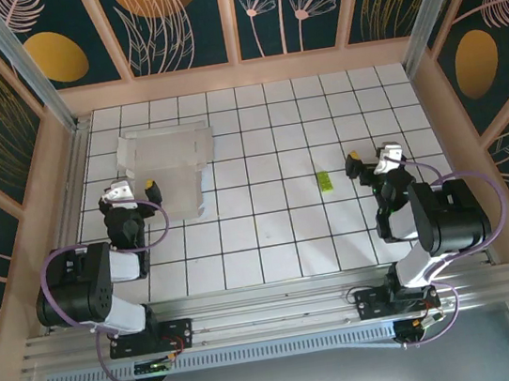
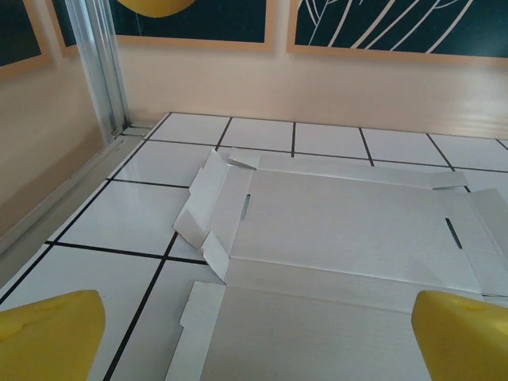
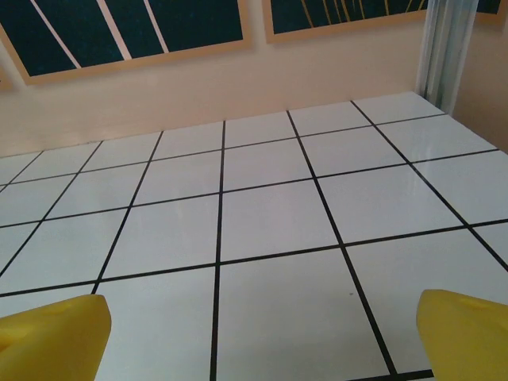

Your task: Fold the paper box

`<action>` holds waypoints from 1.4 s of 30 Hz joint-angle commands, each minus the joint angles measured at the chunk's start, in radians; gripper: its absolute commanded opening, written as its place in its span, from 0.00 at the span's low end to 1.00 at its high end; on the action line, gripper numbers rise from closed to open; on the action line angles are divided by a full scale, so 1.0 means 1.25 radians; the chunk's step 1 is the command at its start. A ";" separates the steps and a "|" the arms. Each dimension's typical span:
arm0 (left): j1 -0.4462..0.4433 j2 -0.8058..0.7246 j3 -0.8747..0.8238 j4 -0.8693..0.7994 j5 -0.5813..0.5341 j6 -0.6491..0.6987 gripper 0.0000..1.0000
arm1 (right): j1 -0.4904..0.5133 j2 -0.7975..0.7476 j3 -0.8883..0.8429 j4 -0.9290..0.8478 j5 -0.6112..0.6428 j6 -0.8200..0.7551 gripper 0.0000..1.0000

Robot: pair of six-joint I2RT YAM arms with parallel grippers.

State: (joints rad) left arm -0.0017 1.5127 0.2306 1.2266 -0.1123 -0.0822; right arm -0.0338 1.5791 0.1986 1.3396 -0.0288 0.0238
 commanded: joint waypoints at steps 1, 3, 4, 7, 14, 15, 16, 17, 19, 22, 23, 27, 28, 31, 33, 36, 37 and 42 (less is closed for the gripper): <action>0.003 0.003 0.012 0.016 0.009 0.004 0.99 | -0.006 -0.009 0.015 0.001 -0.013 -0.009 0.99; 0.003 0.002 0.011 0.019 0.009 0.004 0.99 | -0.005 -0.009 0.015 0.000 -0.014 -0.008 0.99; 0.003 0.002 0.011 0.019 0.009 0.003 0.99 | -0.006 -0.009 0.015 0.000 -0.014 -0.008 0.99; 0.003 0.002 0.011 0.019 0.008 0.004 0.99 | -0.006 -0.009 0.014 0.001 -0.014 -0.008 0.99; 0.003 -0.028 0.002 0.012 -0.017 -0.005 0.99 | -0.006 -0.013 0.002 0.022 -0.029 -0.013 0.99; 0.003 -0.049 -0.003 0.002 -0.023 -0.006 0.99 | -0.004 -0.020 -0.007 0.033 -0.031 -0.013 0.99; 0.003 -0.077 -0.005 -0.016 -0.045 -0.016 0.99 | -0.005 -0.036 -0.014 0.038 -0.024 -0.011 0.99; 0.003 -0.111 0.001 -0.065 -0.070 -0.029 0.99 | -0.003 -0.064 -0.019 0.026 -0.015 -0.011 0.99; 0.003 -0.213 0.049 -0.259 -0.119 -0.062 0.99 | 0.008 -0.164 -0.006 -0.092 0.011 -0.012 0.99; 0.003 -0.341 0.111 -0.502 -0.176 -0.192 0.99 | 0.041 -0.313 0.076 -0.370 0.066 0.099 0.99; 0.002 -0.383 0.137 -0.594 -0.162 -0.247 0.99 | 0.052 -0.349 0.115 -0.466 0.070 0.188 0.99; 0.002 -0.490 0.241 -0.872 0.064 -0.456 0.99 | 0.130 -0.328 0.298 -0.745 -0.061 0.454 0.92; 0.000 -0.497 0.262 -0.913 0.125 -0.495 0.99 | 0.160 -0.301 0.340 -0.783 -0.083 0.481 0.92; -0.042 -0.476 0.338 -1.058 0.270 -0.539 0.99 | 0.272 -0.188 0.476 -0.836 -0.148 0.539 0.91; -0.110 -0.454 0.381 -1.150 0.266 -0.529 0.99 | 0.354 -0.096 0.574 -0.838 -0.169 0.560 0.90; -0.130 -0.428 0.396 -1.208 0.302 -0.515 0.99 | 0.456 0.051 0.727 -0.839 -0.187 0.575 0.90; -0.130 -0.424 0.399 -1.216 0.292 -0.499 0.98 | 0.482 0.098 0.772 -0.838 -0.191 0.581 0.90; -0.105 -0.364 0.451 -1.261 0.159 -0.414 0.90 | 0.574 0.343 0.999 -0.871 -0.176 0.621 0.82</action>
State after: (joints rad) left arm -0.1574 1.0210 0.7277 -0.2569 0.1463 -0.6582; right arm 0.6460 1.9011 1.3384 0.3187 -0.2489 0.7429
